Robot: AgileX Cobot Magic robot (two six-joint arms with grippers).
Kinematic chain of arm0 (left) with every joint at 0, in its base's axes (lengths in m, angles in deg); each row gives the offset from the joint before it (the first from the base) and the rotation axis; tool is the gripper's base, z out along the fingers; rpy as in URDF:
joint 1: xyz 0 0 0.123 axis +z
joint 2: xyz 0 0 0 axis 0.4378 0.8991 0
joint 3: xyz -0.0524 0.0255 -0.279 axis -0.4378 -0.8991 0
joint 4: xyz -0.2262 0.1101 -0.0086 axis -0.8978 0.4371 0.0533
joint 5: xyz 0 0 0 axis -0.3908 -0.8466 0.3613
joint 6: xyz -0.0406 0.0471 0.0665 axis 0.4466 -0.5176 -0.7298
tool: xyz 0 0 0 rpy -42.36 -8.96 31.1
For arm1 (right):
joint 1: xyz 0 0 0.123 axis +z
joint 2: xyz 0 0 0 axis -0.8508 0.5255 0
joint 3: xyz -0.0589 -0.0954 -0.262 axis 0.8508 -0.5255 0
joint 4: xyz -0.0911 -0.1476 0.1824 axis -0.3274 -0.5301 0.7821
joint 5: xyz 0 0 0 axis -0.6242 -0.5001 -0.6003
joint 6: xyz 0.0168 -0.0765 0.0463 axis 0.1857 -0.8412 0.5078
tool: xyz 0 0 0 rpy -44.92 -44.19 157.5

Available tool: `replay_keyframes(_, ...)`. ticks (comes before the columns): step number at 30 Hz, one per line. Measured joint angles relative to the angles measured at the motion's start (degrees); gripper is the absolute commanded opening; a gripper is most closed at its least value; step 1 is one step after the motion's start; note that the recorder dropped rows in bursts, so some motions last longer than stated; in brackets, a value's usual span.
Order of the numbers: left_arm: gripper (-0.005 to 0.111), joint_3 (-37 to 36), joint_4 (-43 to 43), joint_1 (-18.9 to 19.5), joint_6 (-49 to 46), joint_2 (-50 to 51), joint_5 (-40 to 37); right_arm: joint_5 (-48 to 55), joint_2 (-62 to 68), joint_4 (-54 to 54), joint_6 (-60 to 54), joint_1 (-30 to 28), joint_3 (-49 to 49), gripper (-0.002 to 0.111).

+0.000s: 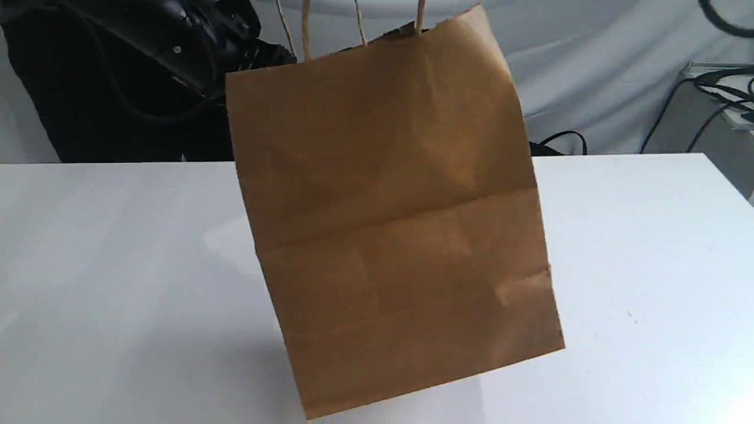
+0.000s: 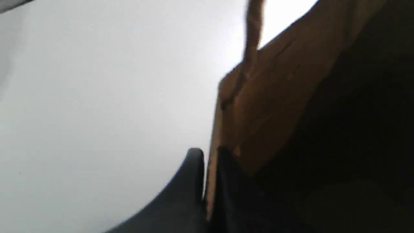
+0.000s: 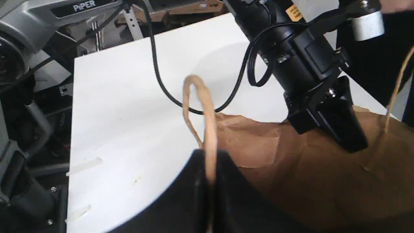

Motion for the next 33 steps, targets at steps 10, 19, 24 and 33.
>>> replay_keyframes(10,0.0,1.34,-0.98,-0.37,-1.94,-1.15,0.48,-15.21,-11.43,7.02,-10.48,0.0,-23.27,0.0)
replay_keyframes(19,0.0,1.82,-0.42,-4.37,-3.13,-1.15,3.13,-18.41,-14.37,15.86,-17.18,0.0,-36.14,0.0)
replay_keyframes(24,0.0,1.82,0.83,-4.47,-3.13,-1.15,3.09,-19.58,-14.37,16.49,-17.28,0.0,-37.57,0.0)
replay_keyframes(33,0.011,1.82,2.03,-4.47,-3.23,-1.15,2.52,-20.31,-14.37,16.51,-17.43,0.0,-37.95,0.0)
